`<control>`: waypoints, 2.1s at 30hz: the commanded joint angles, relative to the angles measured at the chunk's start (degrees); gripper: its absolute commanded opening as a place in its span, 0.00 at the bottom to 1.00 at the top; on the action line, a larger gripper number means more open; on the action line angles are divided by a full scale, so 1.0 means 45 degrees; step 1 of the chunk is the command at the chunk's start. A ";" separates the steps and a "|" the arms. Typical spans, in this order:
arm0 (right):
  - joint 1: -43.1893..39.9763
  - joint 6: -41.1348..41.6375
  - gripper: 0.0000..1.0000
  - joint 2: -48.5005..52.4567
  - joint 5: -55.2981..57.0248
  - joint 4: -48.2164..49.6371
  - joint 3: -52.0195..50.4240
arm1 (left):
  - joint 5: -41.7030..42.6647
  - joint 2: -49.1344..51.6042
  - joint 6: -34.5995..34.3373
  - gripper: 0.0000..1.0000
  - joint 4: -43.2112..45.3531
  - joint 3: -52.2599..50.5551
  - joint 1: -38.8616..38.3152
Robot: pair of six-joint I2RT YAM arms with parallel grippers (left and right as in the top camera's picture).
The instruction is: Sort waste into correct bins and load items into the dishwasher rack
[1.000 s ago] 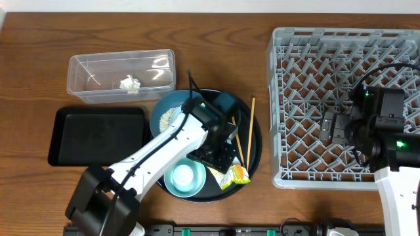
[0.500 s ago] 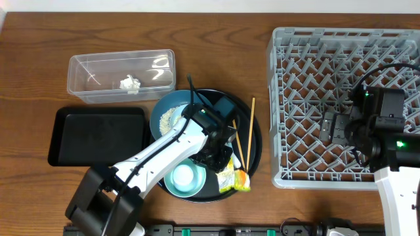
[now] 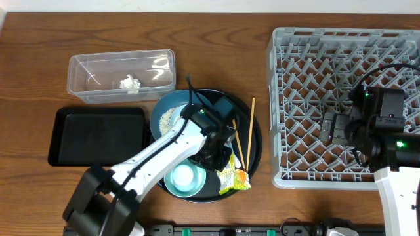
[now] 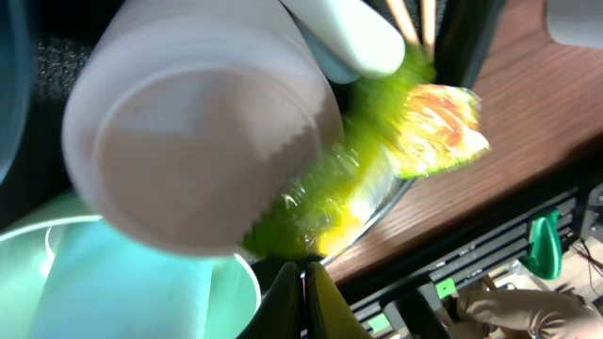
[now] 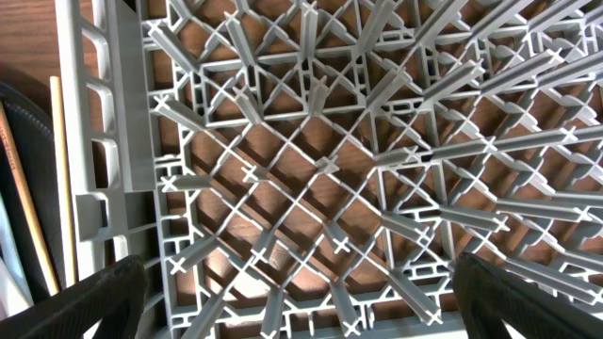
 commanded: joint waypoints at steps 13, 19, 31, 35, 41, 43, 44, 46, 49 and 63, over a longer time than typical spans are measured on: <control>0.0248 0.0199 0.99 -0.0010 0.0131 -0.0010 0.0170 | -0.0063 -0.2880 -0.0685 0.43 0.0121 0.0850 0.0928; 0.0248 0.0199 0.99 -0.0010 0.0131 -0.0029 0.0170 | -0.0063 -0.1821 -0.2798 0.51 0.0117 0.0597 0.0612; 0.0248 0.0189 0.99 -0.0010 0.0131 -0.0019 0.0170 | -0.0296 0.0078 -0.6091 0.56 0.0418 0.0010 -0.0355; 0.0248 0.0189 0.99 -0.0005 0.0131 -0.0019 0.0170 | -0.1559 0.0146 -0.7116 0.58 0.0413 0.0010 -0.0651; 0.0248 0.0189 0.99 -0.0010 0.0131 -0.0019 0.0170 | -0.2443 0.0151 -0.7805 0.58 0.0845 0.0010 -0.1039; 0.0248 0.0189 0.99 -0.0010 0.0131 -0.0034 0.0170 | -0.2458 0.0151 -0.8087 0.58 0.0933 0.0010 -0.1137; 0.0248 0.0189 0.99 -0.0010 0.0131 -0.0039 0.0170 | -0.2458 0.0151 -0.8184 0.59 0.0957 0.0010 -0.1195; 0.0248 0.0189 0.99 -0.0010 0.0131 -0.0053 0.0170 | -0.2458 0.0151 -0.8228 0.58 0.1039 0.0010 -0.1311; 0.0248 0.0189 0.99 -0.0010 0.0131 -0.0053 0.0170 | -0.2463 0.0185 -0.8281 0.58 0.1141 0.0010 -0.1472; 0.0248 0.0189 0.99 -0.0010 0.0131 -0.0102 0.0170 | -0.2501 0.1049 -0.8354 0.26 0.1263 0.0010 -0.1588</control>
